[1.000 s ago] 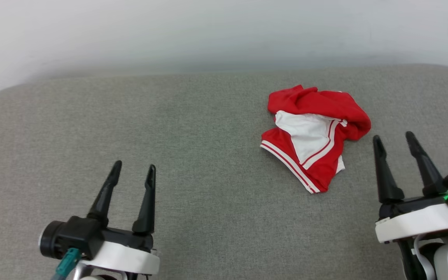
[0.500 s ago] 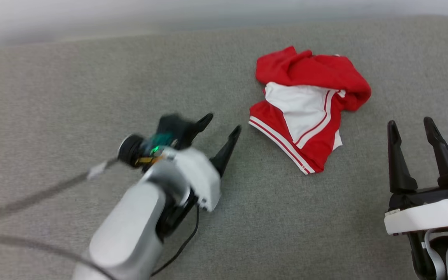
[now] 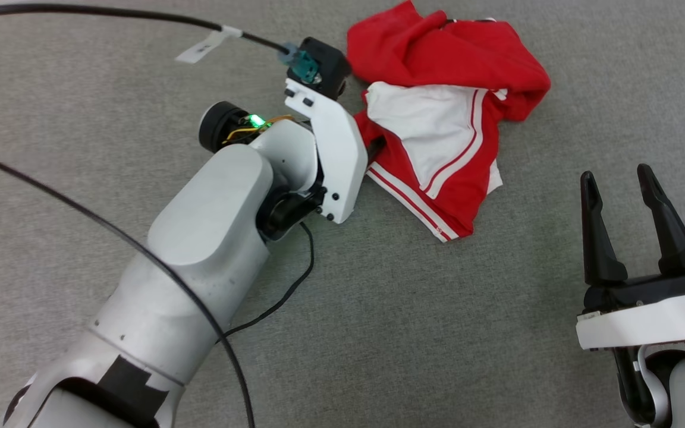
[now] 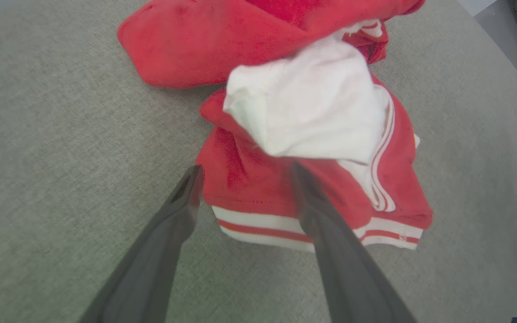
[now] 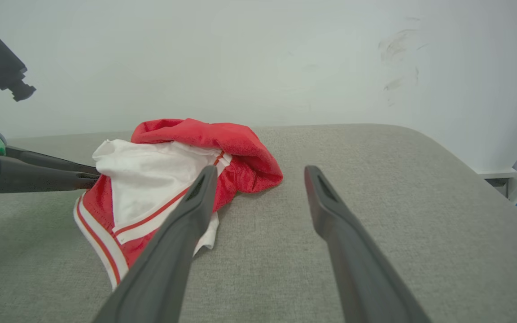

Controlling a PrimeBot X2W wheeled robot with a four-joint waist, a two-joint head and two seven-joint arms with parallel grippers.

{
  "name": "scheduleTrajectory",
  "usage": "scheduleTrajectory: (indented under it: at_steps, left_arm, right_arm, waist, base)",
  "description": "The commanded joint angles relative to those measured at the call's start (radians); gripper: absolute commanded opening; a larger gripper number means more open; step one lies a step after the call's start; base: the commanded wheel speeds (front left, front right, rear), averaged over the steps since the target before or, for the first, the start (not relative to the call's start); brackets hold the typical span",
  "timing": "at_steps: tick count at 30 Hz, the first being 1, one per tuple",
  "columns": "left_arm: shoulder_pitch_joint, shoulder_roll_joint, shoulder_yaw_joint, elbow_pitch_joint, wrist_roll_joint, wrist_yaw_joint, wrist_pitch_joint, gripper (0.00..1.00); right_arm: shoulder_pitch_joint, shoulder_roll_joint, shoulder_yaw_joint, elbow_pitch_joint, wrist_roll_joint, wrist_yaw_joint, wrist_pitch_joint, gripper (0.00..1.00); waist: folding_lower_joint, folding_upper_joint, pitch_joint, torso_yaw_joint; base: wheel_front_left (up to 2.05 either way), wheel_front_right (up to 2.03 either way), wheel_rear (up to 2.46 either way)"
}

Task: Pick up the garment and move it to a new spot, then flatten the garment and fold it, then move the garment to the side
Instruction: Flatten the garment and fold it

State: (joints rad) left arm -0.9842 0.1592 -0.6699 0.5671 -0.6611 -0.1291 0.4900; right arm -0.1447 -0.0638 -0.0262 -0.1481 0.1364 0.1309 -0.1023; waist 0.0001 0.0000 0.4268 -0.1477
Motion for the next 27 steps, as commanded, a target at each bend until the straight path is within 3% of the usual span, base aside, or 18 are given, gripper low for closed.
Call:
scheduleTrajectory:
  at_steps: [1, 7, 8, 9, 13, 19, 27]
  left_arm:
    - [-0.016, -0.005, -0.004, 0.01, -0.006, -0.001, -0.001, 1.0]
    - [-0.046, -0.023, -0.088, 0.096, -0.044, -0.001, -0.008, 1.0]
    - [-0.044, -0.022, -0.098, 0.104, -0.053, -0.001, -0.021, 0.39]
    - [-0.04, -0.022, -0.103, 0.11, -0.064, -0.001, -0.041, 0.0]
    - [-0.027, 0.001, -0.113, 0.119, -0.086, -0.001, -0.16, 0.0]
    - [0.014, 0.055, -0.051, 0.114, -0.099, 0.003, -0.387, 0.0]
    - [0.084, 0.163, 0.016, -0.075, -0.046, 0.087, -0.601, 0.0]
  right_arm:
    - [-0.021, 0.004, -0.001, 0.004, -0.004, 0.0, -0.005, 1.0]
    - [-0.029, 0.01, 0.003, 0.019, -0.012, 0.0, -0.019, 1.0]
    - [-0.032, 0.01, 0.005, 0.022, -0.014, 0.0, -0.019, 1.0]
    - [-0.033, 0.011, 0.007, 0.024, -0.017, 0.0, -0.02, 1.0]
    - [-0.031, 0.012, 0.005, 0.033, -0.025, 0.0, -0.021, 1.0]
    - [-0.004, 0.012, -0.001, 0.047, -0.027, 0.0, -0.013, 1.0]
    - [0.025, 0.0, 0.005, 0.057, -0.019, 0.0, 0.015, 1.0]
  waist:
    - [-0.0001, 0.0, 0.015, -0.013]
    - [-0.0001, 0.0, 0.032, -0.02]
    - [-0.0001, 0.0, 0.033, -0.02]
    - [-0.0001, 0.0, 0.032, -0.02]
    - [-0.0001, 0.0, 0.013, -0.007]
    - [-0.0001, 0.0, -0.062, 0.038]
    - [-0.0001, 0.0, -0.164, 0.118]
  base:
    - [0.0, 0.0, 0.0]
    - [0.0, 0.0, 0.0]
    - [0.0, 0.0, 0.0]
    - [0.0, 0.0, 0.0]
    - [0.0, 0.0, 0.0]
    - [0.0, 0.0, 0.0]
    - [0.0, 0.0, 0.0]
